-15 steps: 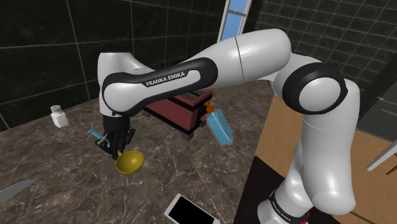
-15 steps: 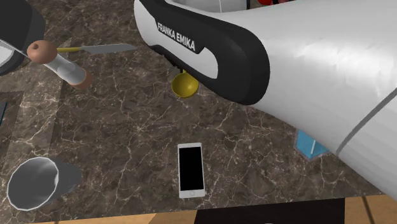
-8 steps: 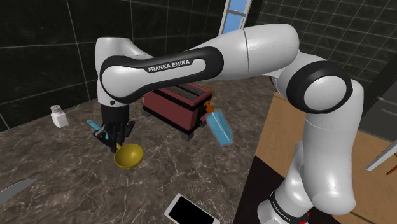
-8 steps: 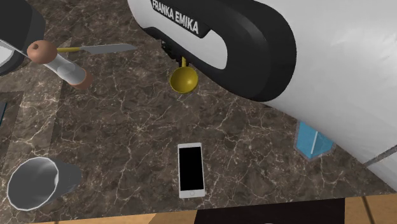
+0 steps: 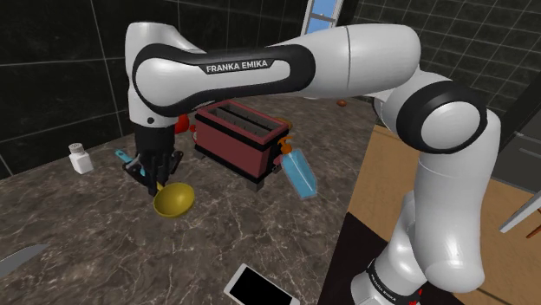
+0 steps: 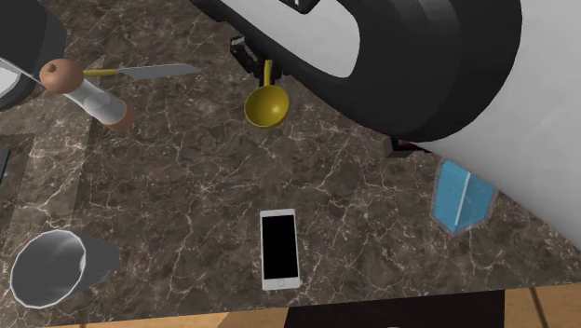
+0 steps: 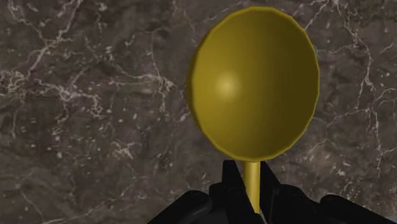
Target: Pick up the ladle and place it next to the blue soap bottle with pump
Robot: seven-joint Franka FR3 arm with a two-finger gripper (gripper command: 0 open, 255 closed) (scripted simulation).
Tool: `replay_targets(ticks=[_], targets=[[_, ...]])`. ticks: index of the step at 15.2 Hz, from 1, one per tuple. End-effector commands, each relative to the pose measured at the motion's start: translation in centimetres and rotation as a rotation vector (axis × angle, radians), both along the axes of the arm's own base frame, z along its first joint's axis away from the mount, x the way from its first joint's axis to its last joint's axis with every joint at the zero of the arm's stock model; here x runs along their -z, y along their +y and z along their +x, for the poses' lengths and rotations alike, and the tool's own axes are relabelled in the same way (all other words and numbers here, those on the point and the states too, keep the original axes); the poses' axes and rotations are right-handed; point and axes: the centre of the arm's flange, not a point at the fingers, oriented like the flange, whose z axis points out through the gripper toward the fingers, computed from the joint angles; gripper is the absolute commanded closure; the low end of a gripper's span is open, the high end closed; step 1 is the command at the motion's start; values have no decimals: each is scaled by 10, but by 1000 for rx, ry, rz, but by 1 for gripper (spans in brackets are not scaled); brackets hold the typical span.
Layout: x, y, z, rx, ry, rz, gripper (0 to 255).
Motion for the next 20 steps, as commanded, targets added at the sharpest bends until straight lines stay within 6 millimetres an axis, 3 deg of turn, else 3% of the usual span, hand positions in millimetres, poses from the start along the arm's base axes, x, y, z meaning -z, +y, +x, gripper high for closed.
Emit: replay_targets(ticks=[1, 20], targets=[[-10, 0, 1, 0, 1, 0, 255], [-111, 0, 1, 0, 1, 0, 255]])
